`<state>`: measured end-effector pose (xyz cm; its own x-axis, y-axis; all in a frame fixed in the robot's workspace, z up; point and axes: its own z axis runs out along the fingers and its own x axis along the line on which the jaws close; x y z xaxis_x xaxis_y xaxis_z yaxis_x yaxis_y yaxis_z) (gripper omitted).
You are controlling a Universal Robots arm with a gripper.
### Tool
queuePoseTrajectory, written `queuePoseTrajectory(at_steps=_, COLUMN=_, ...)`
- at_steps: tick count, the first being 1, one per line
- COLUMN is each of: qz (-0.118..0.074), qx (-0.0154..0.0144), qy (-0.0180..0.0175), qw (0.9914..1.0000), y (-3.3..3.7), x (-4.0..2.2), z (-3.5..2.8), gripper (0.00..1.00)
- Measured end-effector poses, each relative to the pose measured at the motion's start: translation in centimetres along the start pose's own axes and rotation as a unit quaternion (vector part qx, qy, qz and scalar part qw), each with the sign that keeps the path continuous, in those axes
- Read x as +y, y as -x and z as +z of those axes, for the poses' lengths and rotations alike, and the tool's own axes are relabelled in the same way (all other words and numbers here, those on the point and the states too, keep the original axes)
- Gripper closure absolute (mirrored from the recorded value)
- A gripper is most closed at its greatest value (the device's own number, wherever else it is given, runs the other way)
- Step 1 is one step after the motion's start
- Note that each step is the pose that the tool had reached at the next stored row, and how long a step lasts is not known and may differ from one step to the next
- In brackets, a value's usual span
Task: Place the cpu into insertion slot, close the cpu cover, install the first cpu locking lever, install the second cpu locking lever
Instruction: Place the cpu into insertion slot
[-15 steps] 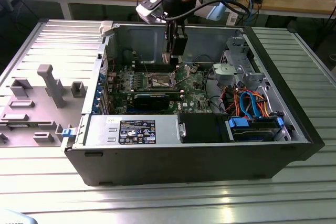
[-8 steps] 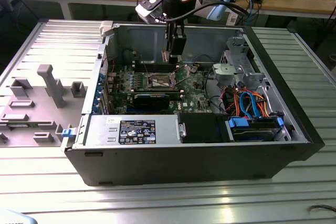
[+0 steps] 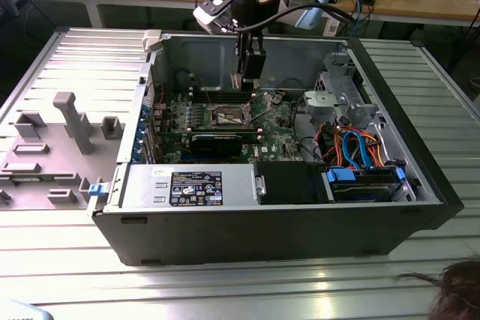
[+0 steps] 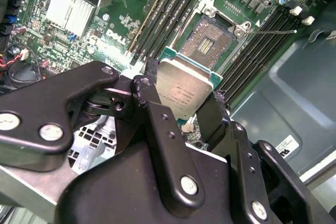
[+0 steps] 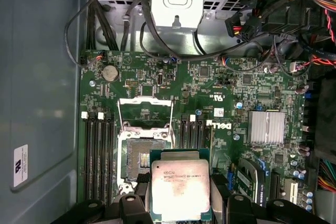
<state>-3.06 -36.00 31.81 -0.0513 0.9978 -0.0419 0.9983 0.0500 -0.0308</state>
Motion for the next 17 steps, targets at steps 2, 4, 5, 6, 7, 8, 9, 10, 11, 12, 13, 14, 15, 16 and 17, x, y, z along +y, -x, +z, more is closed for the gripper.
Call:
queuePoseTrajectory(at_steps=2, qz=0.000, qx=0.0000, qy=0.0000, qw=1.00000, y=0.00, x=-0.02, z=0.03, gripper=0.45)
queuePoseTrajectory(at_steps=4, qz=0.000, qx=0.0000, qy=0.0000, qw=1.00000, y=0.00, x=-0.03, z=0.07, gripper=0.45)
queuePoseTrajectory(at_steps=5, qz=0.000, qx=0.0000, qy=0.0000, qw=1.00000, y=-0.01, x=-0.03, z=0.08, gripper=0.45)
queuePoseTrajectory(at_steps=6, qz=0.000, qx=0.0000, qy=0.0000, qw=1.00000, y=-0.01, x=-0.03, z=0.09, gripper=0.45)
queuePoseTrajectory(at_steps=7, qz=0.000, qx=0.0000, qy=0.0000, qw=1.00000, y=-0.01, x=-0.03, z=0.11, gripper=0.45)
queuePoseTrajectory(at_steps=8, qz=0.000, qx=0.0000, qy=0.0000, qw=1.00000, y=-0.01, x=-0.03, z=0.14, gripper=0.45)
queuePoseTrajectory(at_steps=9, qz=0.000, qx=0.0000, qy=0.0000, qw=1.00000, y=-0.01, x=-0.04, z=0.15, gripper=0.45)
queuePoseTrajectory(at_steps=10, qz=0.000, qx=0.0000, qy=0.0000, qw=1.00000, y=-0.01, x=-0.03, z=0.16, gripper=0.45)
queuePoseTrajectory(at_steps=11, qz=0.000, qx=0.0000, qy=0.0000, qw=1.00000, y=-0.01, x=-0.03, z=0.18, gripper=0.45)
queuePoseTrajectory(at_steps=12, qz=0.000, qx=0.0000, qy=0.0000, qw=1.00000, y=-0.01, x=-0.03, z=0.19, gripper=0.45)
queuePoseTrajectory(at_steps=13, qz=0.000, qx=0.0000, qy=0.0000, qw=1.00000, y=-0.01, x=-0.04, z=0.21, gripper=0.45)
queuePoseTrajectory(at_steps=14, qz=0.000, qx=0.0000, qy=0.0000, qw=1.00000, y=-0.01, x=-0.03, z=0.22, gripper=0.45)
queuePoseTrajectory(at_steps=15, qz=0.000, qx=0.0000, qy=0.0000, qw=1.00000, y=-0.01, x=-0.03, z=0.24, gripper=0.45)
queuePoseTrajectory(at_steps=16, qz=0.000, qx=0.0000, qy=0.0000, qw=1.00000, y=-0.01, x=-0.03, z=0.27, gripper=0.45)
queuePoseTrajectory(at_steps=17, qz=0.000, qx=0.0000, qy=0.0000, qw=1.00000, y=-0.01, x=-0.03, z=0.29, gripper=0.45)
